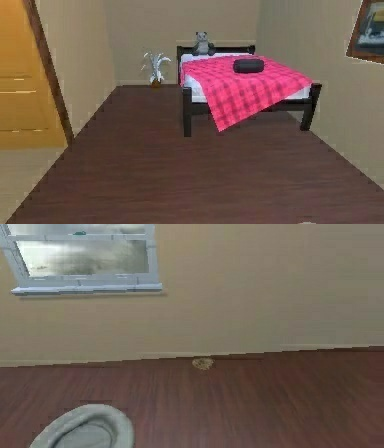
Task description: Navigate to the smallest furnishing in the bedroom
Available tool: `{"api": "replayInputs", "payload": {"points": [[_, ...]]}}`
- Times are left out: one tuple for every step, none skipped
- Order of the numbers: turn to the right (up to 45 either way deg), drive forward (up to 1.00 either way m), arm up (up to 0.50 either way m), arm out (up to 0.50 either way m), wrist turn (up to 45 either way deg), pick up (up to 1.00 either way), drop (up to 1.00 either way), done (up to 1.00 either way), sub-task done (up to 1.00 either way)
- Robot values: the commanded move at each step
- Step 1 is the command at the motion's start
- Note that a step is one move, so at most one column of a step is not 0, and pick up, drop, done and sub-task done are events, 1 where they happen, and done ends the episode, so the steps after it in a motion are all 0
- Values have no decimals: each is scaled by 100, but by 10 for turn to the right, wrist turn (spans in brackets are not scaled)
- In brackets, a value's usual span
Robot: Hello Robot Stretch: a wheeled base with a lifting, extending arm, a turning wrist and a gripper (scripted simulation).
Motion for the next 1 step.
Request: {"api": "replayInputs", "payload": {"points": [[0, 10, 0, 0, 0, 0, 0, 0, 0]]}}
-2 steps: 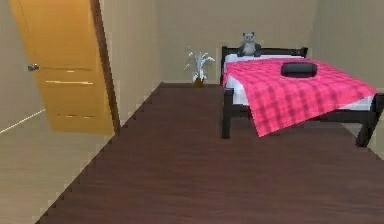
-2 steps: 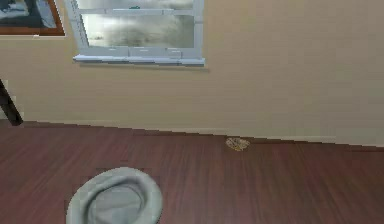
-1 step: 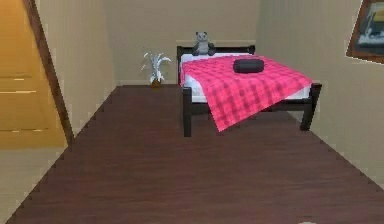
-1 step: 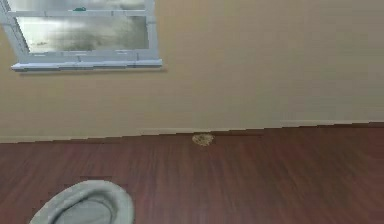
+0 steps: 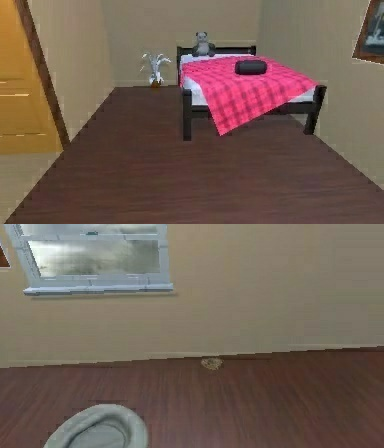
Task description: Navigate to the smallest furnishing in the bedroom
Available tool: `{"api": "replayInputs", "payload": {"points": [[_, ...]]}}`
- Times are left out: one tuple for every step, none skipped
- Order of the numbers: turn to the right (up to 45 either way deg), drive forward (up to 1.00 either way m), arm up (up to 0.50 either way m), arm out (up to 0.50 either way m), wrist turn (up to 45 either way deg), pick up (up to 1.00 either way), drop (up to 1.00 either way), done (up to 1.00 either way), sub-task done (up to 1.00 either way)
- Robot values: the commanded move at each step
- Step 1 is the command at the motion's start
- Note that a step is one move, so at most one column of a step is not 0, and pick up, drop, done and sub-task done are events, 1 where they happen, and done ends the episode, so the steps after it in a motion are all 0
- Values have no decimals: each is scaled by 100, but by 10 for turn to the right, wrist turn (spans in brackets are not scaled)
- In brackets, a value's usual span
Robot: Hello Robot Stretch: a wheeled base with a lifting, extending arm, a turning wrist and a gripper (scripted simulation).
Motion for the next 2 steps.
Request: {"api": "replayInputs", "payload": {"points": [[-30, 0, 0, 0, 0, 0, 0, 0, 0], [0, 100, 0, 0, 0, 0, 0, 0, 0]]}}
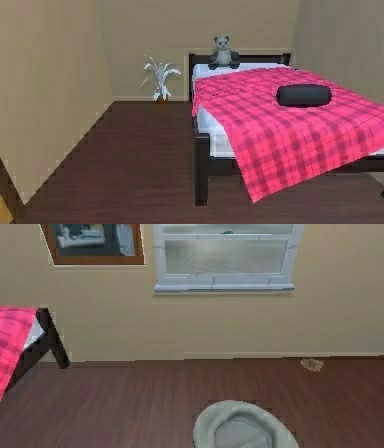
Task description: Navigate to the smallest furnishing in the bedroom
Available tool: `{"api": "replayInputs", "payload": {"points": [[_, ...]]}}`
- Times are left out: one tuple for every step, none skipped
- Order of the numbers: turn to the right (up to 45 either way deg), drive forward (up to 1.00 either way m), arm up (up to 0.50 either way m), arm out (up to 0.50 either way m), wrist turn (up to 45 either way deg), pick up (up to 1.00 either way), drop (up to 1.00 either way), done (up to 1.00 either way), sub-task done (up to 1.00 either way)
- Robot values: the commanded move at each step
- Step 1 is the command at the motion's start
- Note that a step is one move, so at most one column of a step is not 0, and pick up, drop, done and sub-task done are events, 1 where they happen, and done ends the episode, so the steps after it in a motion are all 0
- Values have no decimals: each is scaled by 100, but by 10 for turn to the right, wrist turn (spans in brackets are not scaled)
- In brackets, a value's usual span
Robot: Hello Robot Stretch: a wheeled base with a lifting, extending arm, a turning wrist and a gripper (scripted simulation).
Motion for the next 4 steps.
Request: {"api": "replayInputs", "payload": {"points": [[300, 0, 0, 0, 0, 0, 0, 0, 0], [0, 45, 0, 0, 0, 0, 0, 0, 0], [-450, 0, 0, 0, 0, 0, 0, 0, 0], [-450, 0, 0, 0, 0, 0, 0, 0, 0]]}}
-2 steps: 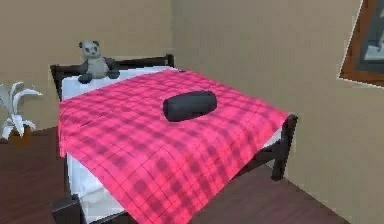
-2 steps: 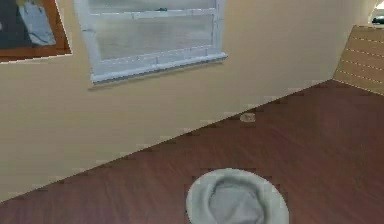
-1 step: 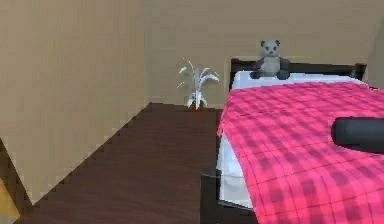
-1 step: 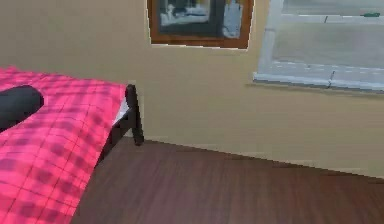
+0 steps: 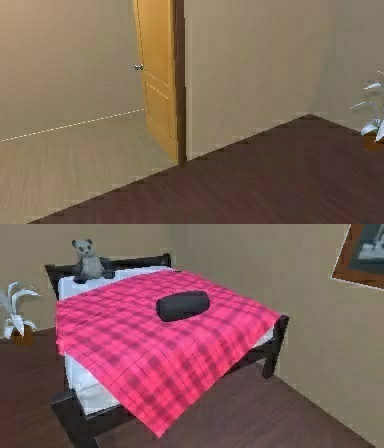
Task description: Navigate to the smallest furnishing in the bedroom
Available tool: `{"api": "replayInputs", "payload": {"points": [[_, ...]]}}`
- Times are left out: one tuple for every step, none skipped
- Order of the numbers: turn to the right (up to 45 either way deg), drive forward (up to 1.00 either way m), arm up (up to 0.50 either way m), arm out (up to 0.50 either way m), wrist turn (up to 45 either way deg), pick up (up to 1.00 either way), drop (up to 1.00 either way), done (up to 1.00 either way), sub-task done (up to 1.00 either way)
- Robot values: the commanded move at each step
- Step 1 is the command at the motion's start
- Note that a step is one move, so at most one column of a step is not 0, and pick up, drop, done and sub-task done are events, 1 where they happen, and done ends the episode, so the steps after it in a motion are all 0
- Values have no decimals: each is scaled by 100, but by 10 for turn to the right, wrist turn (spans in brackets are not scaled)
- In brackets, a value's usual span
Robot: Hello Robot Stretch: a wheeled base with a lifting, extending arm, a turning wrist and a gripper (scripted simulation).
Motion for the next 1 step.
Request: {"api": "replayInputs", "payload": {"points": [[-450, 0, 0, 0, 0, 0, 0, 0, 0]]}}
